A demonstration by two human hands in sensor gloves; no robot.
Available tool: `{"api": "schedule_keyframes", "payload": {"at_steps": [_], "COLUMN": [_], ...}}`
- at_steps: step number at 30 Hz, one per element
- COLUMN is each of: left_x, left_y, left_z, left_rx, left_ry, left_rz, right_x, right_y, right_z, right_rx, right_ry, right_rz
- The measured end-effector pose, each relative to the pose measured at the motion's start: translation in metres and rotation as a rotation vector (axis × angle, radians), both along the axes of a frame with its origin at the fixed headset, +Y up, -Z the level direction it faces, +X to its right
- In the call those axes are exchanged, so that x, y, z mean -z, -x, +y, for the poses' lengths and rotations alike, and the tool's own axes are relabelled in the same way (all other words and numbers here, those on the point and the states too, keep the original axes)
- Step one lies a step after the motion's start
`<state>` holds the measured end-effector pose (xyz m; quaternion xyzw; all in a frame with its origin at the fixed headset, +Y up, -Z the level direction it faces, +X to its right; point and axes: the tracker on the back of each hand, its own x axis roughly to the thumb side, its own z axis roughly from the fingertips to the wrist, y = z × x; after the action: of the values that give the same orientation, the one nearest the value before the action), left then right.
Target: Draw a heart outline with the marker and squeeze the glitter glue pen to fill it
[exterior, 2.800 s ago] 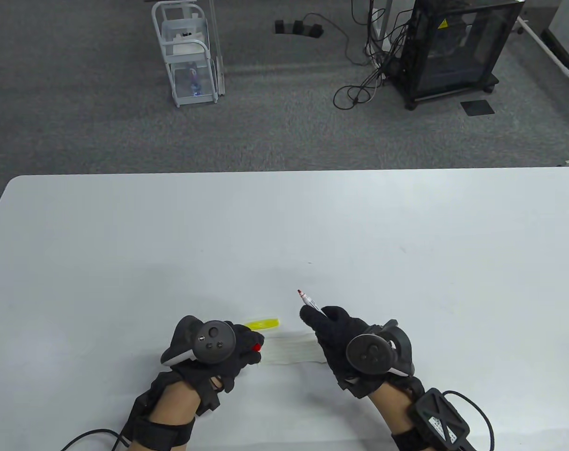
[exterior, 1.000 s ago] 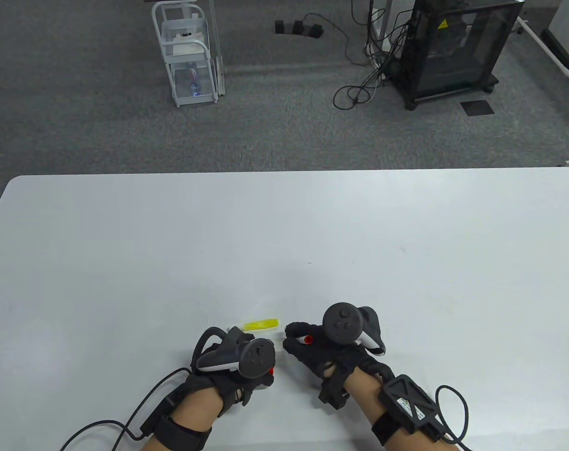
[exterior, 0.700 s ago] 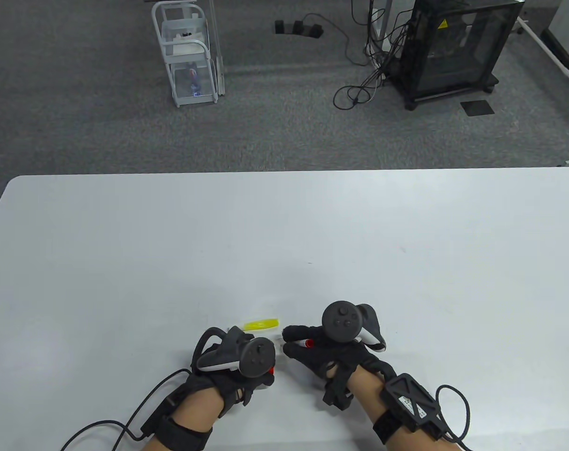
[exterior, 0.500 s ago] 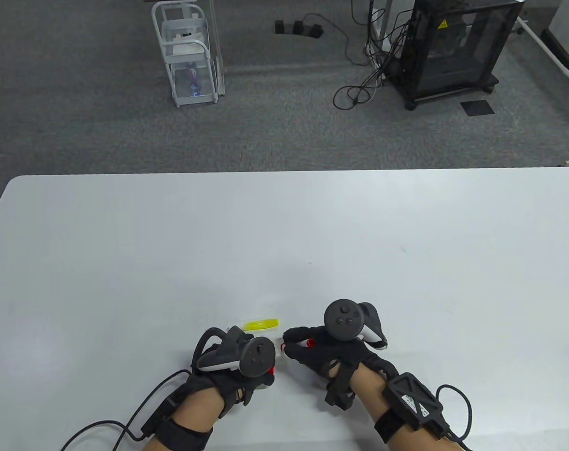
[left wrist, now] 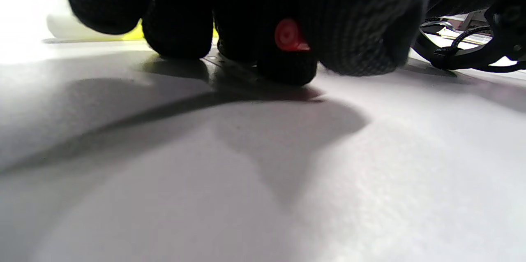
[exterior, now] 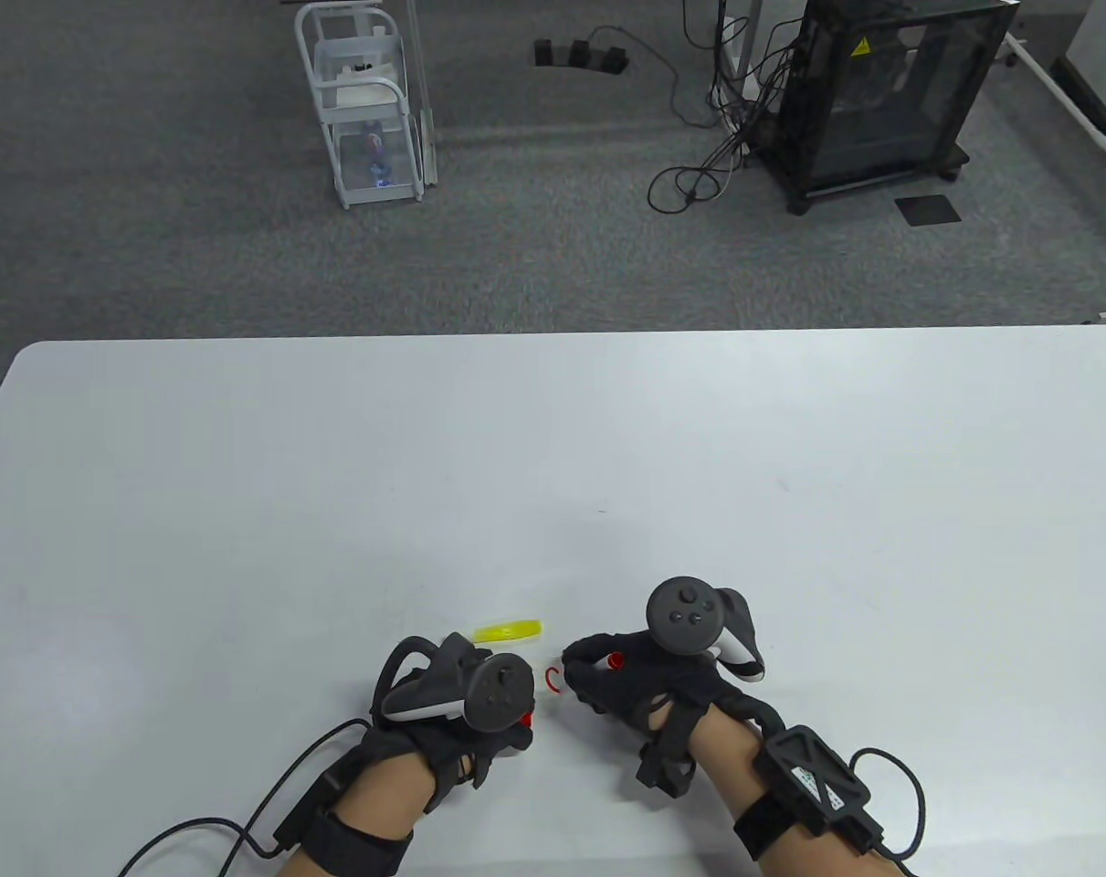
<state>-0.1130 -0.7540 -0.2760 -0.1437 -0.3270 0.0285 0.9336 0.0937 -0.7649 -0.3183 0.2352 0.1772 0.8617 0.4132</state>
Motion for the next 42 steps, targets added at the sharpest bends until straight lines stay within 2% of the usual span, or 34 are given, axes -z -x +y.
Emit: {"api": "schedule_keyframes", "payload": {"at_steps": [13,24,42], "left_x": [0.0003,0.0006,0.0003], "left_y": [0.0008,0.0013,0.0013], "left_z": [-0.0001,0.0000,-0.0003], "left_rx": [-0.002,-0.001,0.000], "left_ry": [-0.002,-0.006,-0.012], "left_rz": [-0.004,-0.008,-0.007], "right_x": [0.0001,-0.0012,-0.0017], "right_y": [-0.0082,-0.0091,-0.0038], "right_z": [-0.0001,-0.0008,-0.0020], "right_rx": [0.017,0.002,-0.022], "right_ry": [-0.001,-0.002,0.013], "right_rz": [-0.110,-0.143,-0.065]}}
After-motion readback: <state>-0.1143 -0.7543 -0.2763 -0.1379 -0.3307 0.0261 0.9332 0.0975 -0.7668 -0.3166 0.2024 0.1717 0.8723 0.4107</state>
